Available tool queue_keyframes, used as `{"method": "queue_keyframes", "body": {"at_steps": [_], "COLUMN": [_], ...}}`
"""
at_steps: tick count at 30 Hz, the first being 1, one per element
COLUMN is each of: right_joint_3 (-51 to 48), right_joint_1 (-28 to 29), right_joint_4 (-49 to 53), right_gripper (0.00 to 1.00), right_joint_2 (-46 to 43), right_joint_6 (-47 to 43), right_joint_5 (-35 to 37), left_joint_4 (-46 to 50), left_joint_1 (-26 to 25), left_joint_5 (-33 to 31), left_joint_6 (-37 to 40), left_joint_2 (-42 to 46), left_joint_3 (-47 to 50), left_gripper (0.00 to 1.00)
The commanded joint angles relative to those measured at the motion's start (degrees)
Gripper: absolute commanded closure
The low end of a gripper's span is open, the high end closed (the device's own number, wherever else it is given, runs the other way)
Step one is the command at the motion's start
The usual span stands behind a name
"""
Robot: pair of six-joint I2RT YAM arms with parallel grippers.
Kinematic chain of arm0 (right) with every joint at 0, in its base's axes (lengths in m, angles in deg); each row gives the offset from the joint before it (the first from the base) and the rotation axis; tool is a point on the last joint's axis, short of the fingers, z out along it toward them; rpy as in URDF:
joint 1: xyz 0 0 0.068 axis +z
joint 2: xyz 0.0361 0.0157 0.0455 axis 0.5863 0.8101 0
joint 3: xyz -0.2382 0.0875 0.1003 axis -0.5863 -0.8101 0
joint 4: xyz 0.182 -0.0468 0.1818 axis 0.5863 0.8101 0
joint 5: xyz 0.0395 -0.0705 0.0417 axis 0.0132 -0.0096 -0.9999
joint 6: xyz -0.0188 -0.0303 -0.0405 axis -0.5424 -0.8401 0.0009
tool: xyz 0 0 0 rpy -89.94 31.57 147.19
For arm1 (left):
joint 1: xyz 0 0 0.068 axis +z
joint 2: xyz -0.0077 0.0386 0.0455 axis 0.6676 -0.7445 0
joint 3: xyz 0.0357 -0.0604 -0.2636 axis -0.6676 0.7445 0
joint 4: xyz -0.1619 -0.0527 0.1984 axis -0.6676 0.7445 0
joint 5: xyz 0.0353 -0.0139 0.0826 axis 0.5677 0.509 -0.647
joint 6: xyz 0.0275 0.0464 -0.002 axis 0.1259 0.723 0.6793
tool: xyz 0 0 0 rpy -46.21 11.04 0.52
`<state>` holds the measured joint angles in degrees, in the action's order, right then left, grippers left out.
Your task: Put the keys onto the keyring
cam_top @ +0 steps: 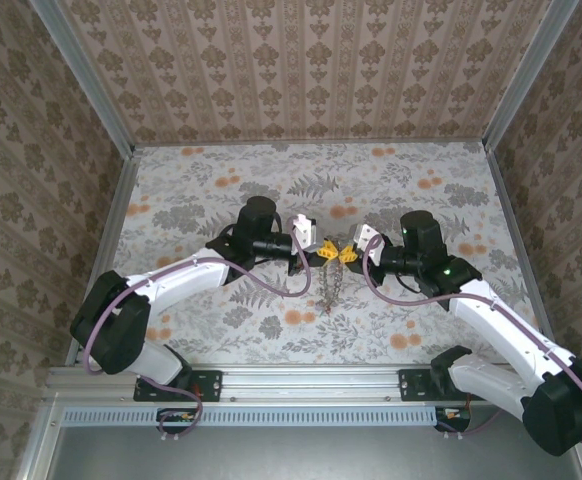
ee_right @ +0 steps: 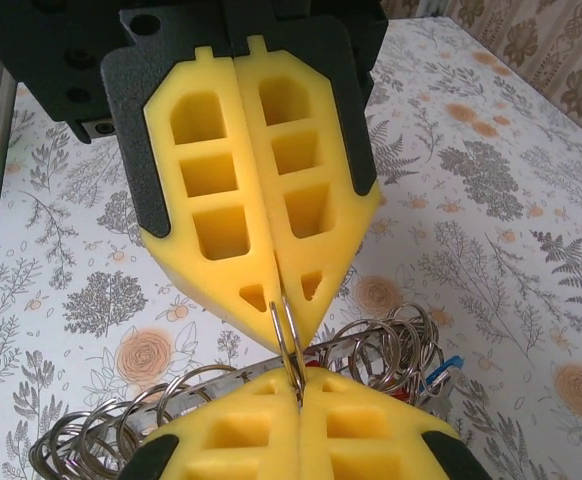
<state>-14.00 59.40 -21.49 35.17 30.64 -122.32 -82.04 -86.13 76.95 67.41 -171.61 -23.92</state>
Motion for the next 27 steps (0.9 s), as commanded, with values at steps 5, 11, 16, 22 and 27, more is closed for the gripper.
{"method": "queue_keyframes", "body": {"at_steps": [5, 11, 16, 22, 27], "right_joint_3": [4.8, 7.0, 7.8, 8.3, 8.8], "right_joint_1": [0.3, 1.1, 1.4, 1.5, 1.6], "right_joint_4": [6.3, 10.4, 11.5, 12.0, 12.2], "right_gripper": [1.00, 1.00, 1.00, 1.00, 1.00], "right_joint_2": [0.1, 0.7, 1.0, 1.3, 1.6], "right_joint_6": [-2.5, -4.2, -4.8, -5.2, -5.2], "right_joint_5": [1.2, 2.8, 3.3, 3.2, 3.4], "left_joint_4": [9.6, 18.9, 19.6, 24.3, 25.7], "left_joint_1": [-0.6, -1.4, -1.9, -2.8, -3.2], "left_joint_5": [-0.1, -2.5, -3.4, -4.1, -4.6], "left_joint_6": [5.5, 10.6, 11.1, 13.8, 14.8], "left_joint_2": [0.9, 0.7, 0.8, -0.4, -0.9], "left_joint_3": [-3.2, -7.5, -8.7, -11.4, -12.3], "left_gripper": [0.80, 0.77, 0.76, 0.77, 0.79]}}
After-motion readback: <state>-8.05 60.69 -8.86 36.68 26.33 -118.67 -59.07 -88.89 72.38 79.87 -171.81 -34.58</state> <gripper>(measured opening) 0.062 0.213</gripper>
